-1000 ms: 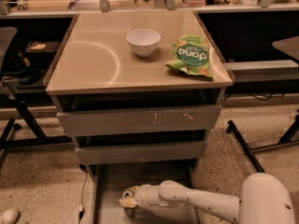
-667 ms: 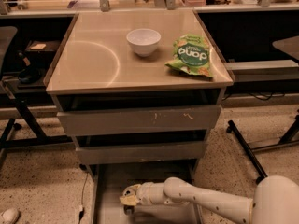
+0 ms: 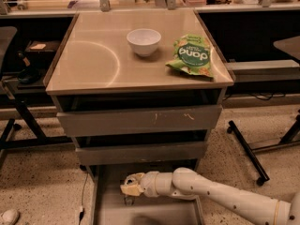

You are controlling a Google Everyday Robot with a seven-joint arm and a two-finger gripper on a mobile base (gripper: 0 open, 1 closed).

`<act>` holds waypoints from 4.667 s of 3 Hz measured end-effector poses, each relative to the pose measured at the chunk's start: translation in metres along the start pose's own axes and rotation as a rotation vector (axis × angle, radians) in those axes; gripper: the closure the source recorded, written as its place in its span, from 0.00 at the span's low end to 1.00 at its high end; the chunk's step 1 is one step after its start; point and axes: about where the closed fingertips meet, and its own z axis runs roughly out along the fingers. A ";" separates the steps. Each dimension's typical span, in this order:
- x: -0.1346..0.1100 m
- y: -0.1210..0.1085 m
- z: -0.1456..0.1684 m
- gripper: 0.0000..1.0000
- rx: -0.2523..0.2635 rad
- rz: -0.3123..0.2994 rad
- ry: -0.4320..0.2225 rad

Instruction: Pick redbull can from bottom drawer and place on counter

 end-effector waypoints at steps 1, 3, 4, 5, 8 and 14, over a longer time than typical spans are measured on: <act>0.000 0.000 0.000 1.00 -0.001 0.001 0.000; -0.067 0.029 -0.004 1.00 -0.011 -0.087 -0.101; -0.116 0.049 -0.010 1.00 -0.018 -0.155 -0.110; -0.116 0.049 -0.010 1.00 -0.018 -0.155 -0.110; -0.222 0.075 -0.080 1.00 0.013 -0.150 -0.157; -0.449 0.165 -0.175 1.00 0.003 -0.439 -0.093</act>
Offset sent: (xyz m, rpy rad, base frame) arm 0.0153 0.0197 0.0703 0.0832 -0.1076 -0.0202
